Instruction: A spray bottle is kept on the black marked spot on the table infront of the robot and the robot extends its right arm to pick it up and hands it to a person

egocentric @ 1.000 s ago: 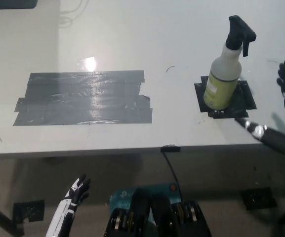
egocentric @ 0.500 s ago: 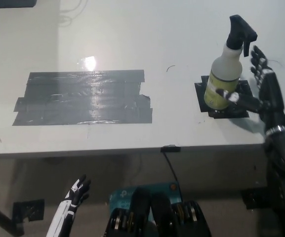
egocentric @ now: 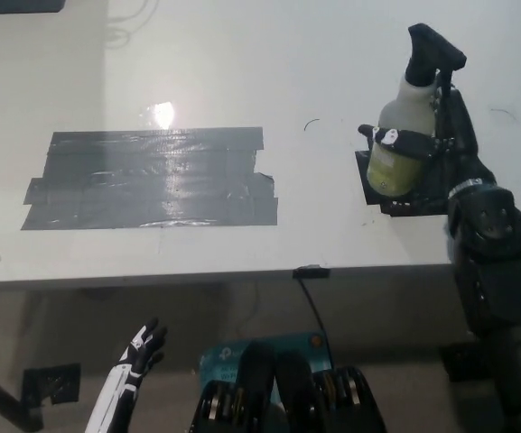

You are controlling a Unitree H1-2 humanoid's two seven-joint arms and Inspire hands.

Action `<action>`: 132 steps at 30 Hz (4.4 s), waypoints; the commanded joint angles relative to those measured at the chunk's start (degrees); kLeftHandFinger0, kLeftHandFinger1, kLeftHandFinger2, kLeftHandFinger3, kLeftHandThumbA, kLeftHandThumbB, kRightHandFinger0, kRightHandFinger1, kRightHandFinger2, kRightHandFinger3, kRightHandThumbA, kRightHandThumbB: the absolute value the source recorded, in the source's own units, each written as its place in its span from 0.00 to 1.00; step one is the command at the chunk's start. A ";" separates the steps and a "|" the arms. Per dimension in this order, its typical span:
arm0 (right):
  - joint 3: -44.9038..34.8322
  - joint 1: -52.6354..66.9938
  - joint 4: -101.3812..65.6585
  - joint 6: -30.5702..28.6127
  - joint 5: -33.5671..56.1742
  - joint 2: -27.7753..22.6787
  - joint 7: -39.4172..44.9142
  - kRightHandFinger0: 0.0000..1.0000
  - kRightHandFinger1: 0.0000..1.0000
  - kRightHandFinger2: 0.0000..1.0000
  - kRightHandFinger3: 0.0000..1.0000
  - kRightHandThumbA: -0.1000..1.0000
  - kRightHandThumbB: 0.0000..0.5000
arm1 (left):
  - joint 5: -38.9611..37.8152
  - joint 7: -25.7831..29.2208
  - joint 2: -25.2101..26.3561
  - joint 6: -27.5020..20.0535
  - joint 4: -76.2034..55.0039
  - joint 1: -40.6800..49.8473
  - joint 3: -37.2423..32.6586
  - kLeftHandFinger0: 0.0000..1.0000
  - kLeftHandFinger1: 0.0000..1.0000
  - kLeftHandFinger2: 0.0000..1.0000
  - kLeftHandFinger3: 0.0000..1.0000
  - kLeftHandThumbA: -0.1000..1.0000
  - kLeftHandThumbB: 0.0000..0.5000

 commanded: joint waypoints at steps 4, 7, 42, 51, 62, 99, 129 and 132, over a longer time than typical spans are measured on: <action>-1.08 -4.39 4.52 4.64 0.53 1.52 -4.53 1.00 1.00 1.00 1.00 0.72 0.67 | -0.53 -0.46 0.25 -1.15 -2.30 -0.36 0.24 1.00 1.00 1.00 1.00 1.00 0.73; -1.01 -5.40 4.98 11.34 -1.34 1.47 -7.61 0.76 0.93 1.00 1.00 0.40 0.67 | -0.45 -0.46 0.33 -1.39 -2.13 -0.74 0.28 1.00 1.00 1.00 1.00 1.00 0.73; 4.04 -6.30 -17.62 18.48 1.43 11.42 -4.99 0.02 0.56 0.94 0.92 0.00 0.26 | 0.14 -0.64 0.62 -0.92 -2.37 -1.14 0.40 1.00 1.00 1.00 1.00 1.00 0.74; 4.17 -5.20 -10.06 16.02 1.32 13.22 -5.14 0.04 0.59 0.88 0.87 0.00 0.22 | -0.13 -0.86 0.67 -1.00 -2.55 -1.58 0.38 1.00 1.00 1.00 1.00 1.00 0.75; 4.63 -6.15 -9.70 13.69 0.54 11.73 -5.48 0.09 0.62 0.90 0.89 0.00 0.24 | -0.44 -1.32 1.11 -1.19 -2.21 -1.98 0.33 1.00 1.00 1.00 1.00 1.00 0.72; 6.91 -19.18 1.34 3.66 -5.65 8.67 -12.62 0.03 0.46 0.83 0.82 0.00 0.27 | 0.33 -2.82 1.54 -0.04 -3.63 -2.28 -0.27 0.98 1.00 0.99 1.00 1.00 0.75; 7.87 -21.55 -0.51 -1.37 -2.52 7.33 -4.52 1.00 1.00 1.00 1.00 0.71 0.95 | 0.92 -3.23 2.15 0.53 -3.63 -2.62 -0.74 0.88 0.94 0.89 1.00 1.00 0.71; 8.74 -20.80 -1.82 -1.21 -3.39 7.06 -4.47 1.00 1.00 1.00 1.00 0.74 0.95 | 0.81 -3.29 2.29 1.01 -3.66 -2.61 -0.73 0.88 0.94 0.88 1.00 1.00 0.72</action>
